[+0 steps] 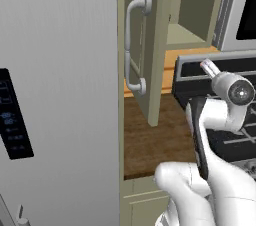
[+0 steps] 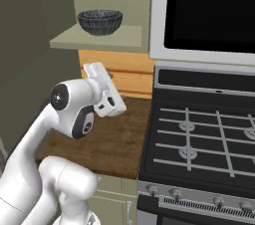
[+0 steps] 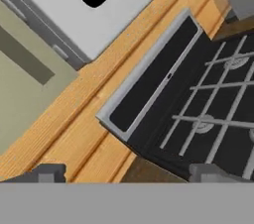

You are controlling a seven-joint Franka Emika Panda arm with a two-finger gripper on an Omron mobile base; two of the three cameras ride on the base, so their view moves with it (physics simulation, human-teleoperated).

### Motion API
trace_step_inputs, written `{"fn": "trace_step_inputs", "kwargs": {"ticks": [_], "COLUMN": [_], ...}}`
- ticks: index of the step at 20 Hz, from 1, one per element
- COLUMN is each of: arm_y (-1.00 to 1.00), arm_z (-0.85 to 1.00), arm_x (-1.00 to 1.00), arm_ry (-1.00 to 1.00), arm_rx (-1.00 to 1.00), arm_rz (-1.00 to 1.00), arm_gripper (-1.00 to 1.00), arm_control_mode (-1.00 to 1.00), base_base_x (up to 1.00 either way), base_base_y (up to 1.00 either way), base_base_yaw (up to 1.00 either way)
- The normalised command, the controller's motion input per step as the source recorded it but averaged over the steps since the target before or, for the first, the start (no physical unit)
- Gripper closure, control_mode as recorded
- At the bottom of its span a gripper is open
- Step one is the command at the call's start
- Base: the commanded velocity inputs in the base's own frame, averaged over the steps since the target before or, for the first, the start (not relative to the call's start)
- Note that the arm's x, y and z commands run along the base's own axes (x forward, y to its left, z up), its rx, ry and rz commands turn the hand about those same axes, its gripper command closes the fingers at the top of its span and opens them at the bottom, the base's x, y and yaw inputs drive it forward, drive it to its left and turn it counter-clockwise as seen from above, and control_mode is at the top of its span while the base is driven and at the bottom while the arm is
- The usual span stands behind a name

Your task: Pick up the bowls on the counter and stack them on top of one another in the open cabinet. Place the smaller bowl on top of the larger bowl.

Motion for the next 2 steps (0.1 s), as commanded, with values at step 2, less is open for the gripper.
{"fn": "trace_step_inputs", "kwargs": {"ticks": [2], "arm_y": [-1.00], "arm_z": [-1.00], "arm_x": [-1.00], "arm_ry": [0.26], "arm_rx": [0.24], "arm_rz": [0.00], "arm_gripper": [-1.00], "arm_control_mode": [-1.00], "base_base_x": [0.00], "base_base_y": [0.00], "base_base_yaw": [0.00]}}
